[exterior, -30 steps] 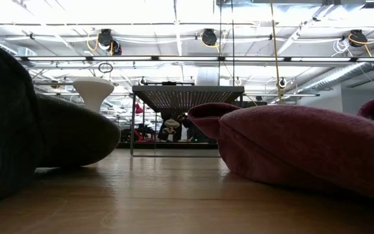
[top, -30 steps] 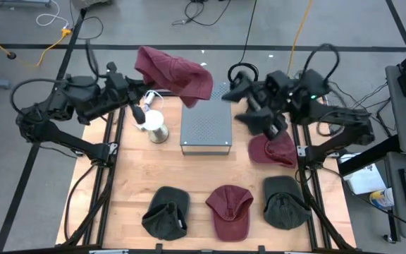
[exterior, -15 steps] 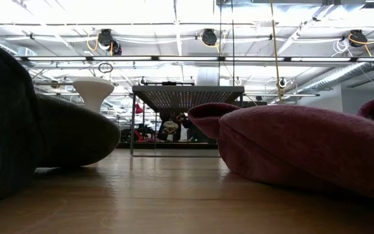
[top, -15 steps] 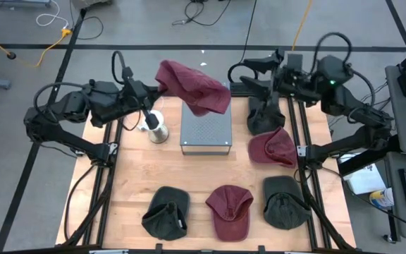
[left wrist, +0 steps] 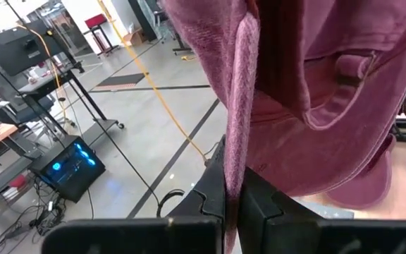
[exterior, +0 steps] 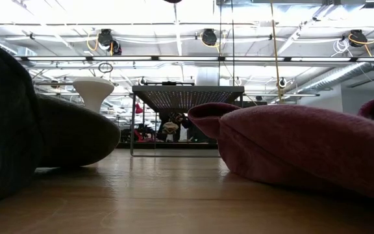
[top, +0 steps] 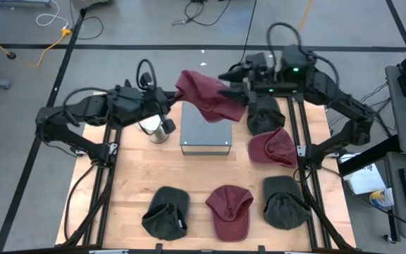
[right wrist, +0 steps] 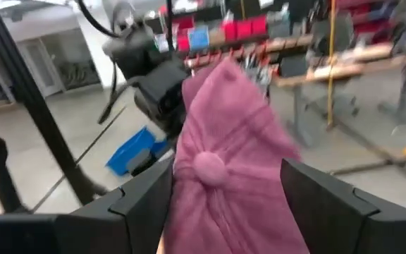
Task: Pick & Place hat
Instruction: Put the left red cap on the shelf
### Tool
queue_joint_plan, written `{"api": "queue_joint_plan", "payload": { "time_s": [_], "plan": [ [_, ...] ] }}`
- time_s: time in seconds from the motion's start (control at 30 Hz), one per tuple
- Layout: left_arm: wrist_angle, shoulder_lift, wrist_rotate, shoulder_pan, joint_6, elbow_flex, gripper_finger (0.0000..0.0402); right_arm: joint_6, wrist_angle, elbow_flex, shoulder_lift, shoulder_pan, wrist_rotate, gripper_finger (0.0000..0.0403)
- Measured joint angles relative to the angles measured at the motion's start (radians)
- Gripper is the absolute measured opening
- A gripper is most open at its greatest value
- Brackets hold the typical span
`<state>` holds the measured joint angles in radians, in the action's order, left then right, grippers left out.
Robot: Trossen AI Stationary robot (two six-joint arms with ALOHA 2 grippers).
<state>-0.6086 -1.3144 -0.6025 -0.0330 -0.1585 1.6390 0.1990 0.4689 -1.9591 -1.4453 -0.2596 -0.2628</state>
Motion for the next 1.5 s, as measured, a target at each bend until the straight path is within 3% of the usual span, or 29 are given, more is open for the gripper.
{"api": "queue_joint_plan", "payload": {
  "time_s": [0.13,0.43,0.67,0.9,1.07,1.23,1.5],
  "plan": [
    [-0.003,-0.010,0.001,0.000,0.010,-0.001,0.0008,0.033,0.018,-0.011,-0.008,0.000,-0.054,0.0256],
    [0.015,-0.009,0.000,0.000,0.026,-0.001,0.0008,0.048,0.111,-0.014,0.002,0.000,-0.052,0.0238],
    [0.003,-0.009,0.000,0.000,0.034,-0.001,0.0008,0.051,0.102,-0.014,0.003,0.000,-0.054,0.0149],
    [0.001,-0.009,0.000,0.000,0.044,-0.001,0.0010,0.047,0.125,-0.013,0.007,0.003,-0.055,0.0019],
    [-0.040,-0.009,0.039,0.000,0.085,-0.001,0.0009,0.032,0.087,-0.012,0.019,0.011,-0.053,0.0005],
    [-0.073,-0.008,0.144,0.000,0.193,-0.001,0.0055,-0.065,0.057,-0.012,0.031,0.015,-0.048,0.0003],
    [-0.161,-0.002,0.298,0.000,0.500,0.000,0.0134,-0.284,0.066,-0.012,0.031,0.019,-0.044,0.0001]
  ]
}}
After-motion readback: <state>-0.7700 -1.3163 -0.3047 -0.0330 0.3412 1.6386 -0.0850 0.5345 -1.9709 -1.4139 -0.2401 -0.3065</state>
